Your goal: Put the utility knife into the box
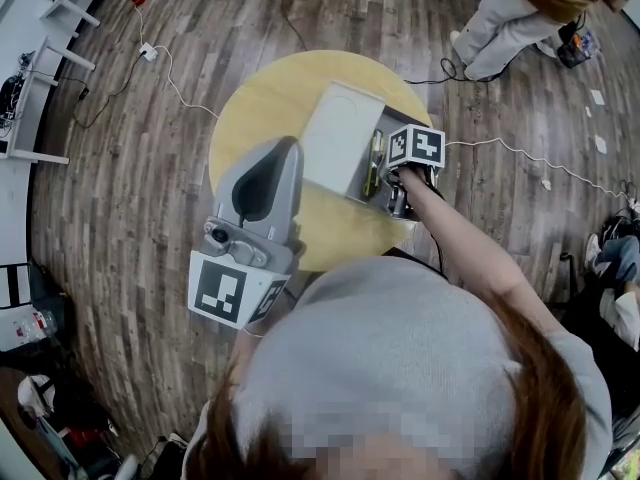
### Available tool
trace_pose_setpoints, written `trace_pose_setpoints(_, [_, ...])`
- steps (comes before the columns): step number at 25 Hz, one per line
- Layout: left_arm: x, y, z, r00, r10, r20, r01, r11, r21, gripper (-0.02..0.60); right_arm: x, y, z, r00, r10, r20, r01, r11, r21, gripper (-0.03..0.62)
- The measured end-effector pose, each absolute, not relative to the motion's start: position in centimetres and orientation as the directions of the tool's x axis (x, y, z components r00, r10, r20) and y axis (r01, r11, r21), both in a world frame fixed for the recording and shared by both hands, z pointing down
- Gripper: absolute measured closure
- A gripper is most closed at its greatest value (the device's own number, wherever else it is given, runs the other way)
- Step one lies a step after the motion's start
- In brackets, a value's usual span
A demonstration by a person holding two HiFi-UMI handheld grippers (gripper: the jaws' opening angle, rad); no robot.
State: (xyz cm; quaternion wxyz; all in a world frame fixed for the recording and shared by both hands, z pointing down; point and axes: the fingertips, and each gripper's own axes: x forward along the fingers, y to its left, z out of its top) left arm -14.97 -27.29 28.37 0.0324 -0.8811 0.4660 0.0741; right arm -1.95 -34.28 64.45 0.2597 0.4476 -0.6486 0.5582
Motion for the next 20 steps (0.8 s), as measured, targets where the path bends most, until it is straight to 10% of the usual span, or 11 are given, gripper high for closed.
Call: trace_pose_setpoints(20, [-10.6, -27.8, 28.9, 0.653, -0.746, -0.13, -0.753, -0.658, -0.003, 0.578, -2.4, -34.3, 37.1, -0.656, -0.706, 0.266, -0.718, 0.478, -0.506, 0.589])
